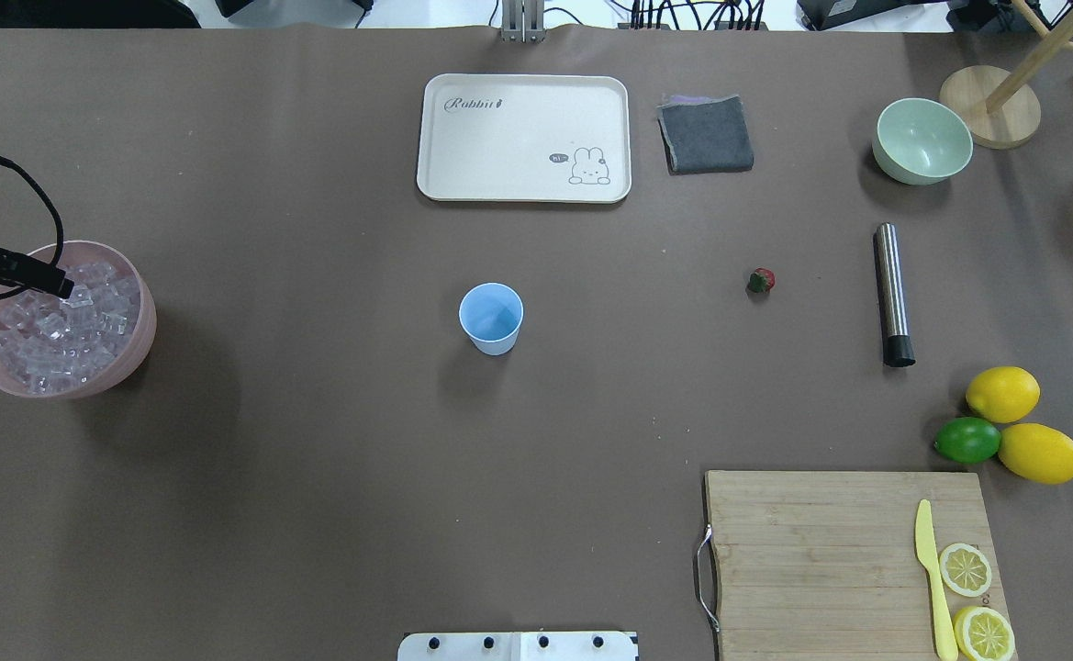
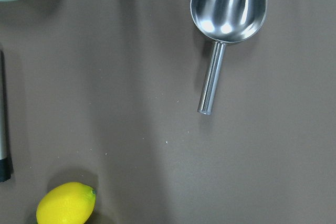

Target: Mash ice and strawberries in cup

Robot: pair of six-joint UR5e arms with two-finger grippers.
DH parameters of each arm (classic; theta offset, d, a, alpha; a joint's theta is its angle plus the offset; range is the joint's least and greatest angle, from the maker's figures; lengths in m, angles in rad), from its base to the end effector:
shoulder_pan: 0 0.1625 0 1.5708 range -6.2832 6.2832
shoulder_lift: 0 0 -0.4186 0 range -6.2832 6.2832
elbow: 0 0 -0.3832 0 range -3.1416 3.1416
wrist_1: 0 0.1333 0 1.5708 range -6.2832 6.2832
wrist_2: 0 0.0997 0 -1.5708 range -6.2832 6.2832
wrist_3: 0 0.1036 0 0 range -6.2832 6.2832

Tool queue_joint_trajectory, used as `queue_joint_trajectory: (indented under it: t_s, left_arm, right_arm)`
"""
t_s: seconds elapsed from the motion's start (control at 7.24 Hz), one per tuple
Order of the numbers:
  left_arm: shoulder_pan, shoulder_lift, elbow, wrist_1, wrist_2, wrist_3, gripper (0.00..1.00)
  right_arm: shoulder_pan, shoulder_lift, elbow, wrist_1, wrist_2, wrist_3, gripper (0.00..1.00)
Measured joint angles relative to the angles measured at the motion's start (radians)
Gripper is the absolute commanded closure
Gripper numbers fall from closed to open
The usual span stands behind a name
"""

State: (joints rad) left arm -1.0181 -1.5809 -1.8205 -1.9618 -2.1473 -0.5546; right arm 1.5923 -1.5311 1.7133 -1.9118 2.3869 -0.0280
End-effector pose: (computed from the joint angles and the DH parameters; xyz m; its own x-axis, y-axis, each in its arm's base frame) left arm 0.2005 -0.4714 0.4913 0.6792 0.2565 -0.6877 -0.0706 0.9554 0.2867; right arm 0.0682 -0.4793 0.5972 0.6828 0.1022 0.7235 -0.0021 0.9904 -0.1379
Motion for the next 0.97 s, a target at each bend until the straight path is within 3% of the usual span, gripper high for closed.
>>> queue_joint_trajectory:
  t_s: [0.55, 0.97]
  left_arm:
    - [0.011, -0.066, 0.122, -0.056, 0.007, 0.011, 0.11]
    - [0.035, -0.064, 0.152, -0.098, 0.006, 0.011, 0.11]
  right_arm:
    - [0.0, -0.008, -0.001, 0.0, 0.0, -0.001, 0.0]
    - [0.0, -0.007, -0.001, 0.0, 0.0, -0.001, 0.0]
